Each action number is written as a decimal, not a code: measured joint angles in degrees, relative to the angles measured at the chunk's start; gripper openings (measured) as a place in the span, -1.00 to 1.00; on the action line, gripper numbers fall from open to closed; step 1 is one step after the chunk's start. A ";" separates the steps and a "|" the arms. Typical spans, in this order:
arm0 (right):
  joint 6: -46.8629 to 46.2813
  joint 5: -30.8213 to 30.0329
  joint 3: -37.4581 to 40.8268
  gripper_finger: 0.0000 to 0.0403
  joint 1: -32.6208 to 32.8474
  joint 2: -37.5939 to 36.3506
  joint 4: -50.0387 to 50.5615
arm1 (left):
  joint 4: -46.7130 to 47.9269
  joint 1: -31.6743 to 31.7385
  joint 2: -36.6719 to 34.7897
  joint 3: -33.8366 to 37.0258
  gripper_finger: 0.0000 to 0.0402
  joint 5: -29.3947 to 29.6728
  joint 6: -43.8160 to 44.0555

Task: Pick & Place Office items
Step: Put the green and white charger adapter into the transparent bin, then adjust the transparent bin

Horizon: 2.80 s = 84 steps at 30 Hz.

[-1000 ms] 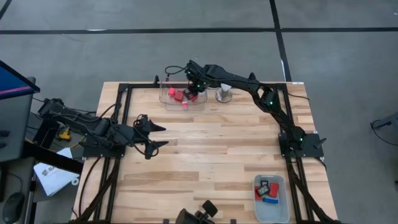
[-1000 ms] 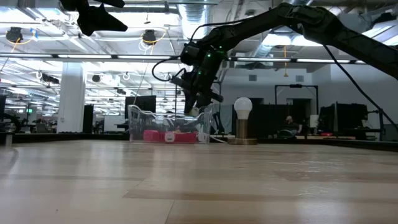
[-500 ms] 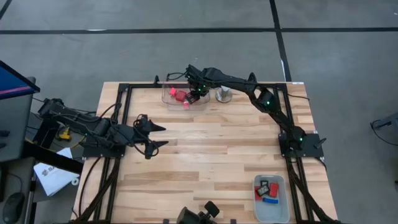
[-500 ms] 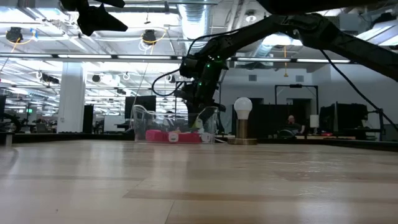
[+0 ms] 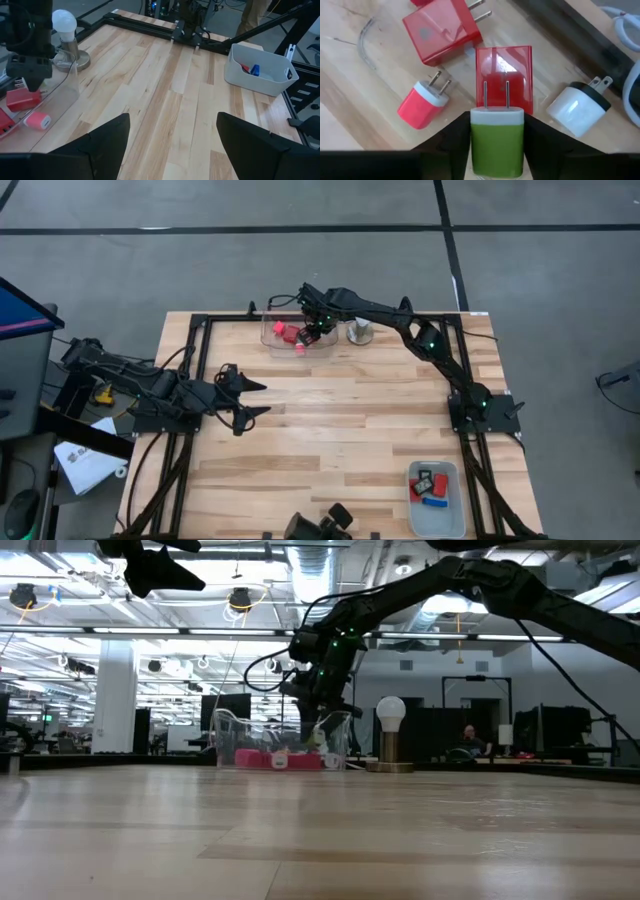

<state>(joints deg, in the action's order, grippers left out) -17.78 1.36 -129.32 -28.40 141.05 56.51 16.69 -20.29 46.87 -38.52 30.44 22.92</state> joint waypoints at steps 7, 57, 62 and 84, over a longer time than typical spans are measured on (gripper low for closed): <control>0.26 -1.20 0.00 -0.09 0.00 0.00 -1.98 | 0.00 0.00 0.00 0.00 0.48 -0.02 -0.04; 8.74 -10.37 -1.55 -1.00 6.43 -7.55 -1.23 | 1.93 0.00 0.00 0.00 0.48 -0.07 0.06; 8.81 -19.69 -1.34 -1.00 9.51 -11.43 10.45 | 2.99 0.00 0.00 0.00 0.48 -0.23 2.89; 2.02 -24.20 14.79 -1.00 7.51 -16.46 17.49 | 3.88 -4.08 0.00 0.00 0.48 0.06 7.32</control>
<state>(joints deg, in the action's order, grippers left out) -15.76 -22.83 -114.53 -20.90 124.60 74.00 20.57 -24.37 46.87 -38.52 30.49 30.23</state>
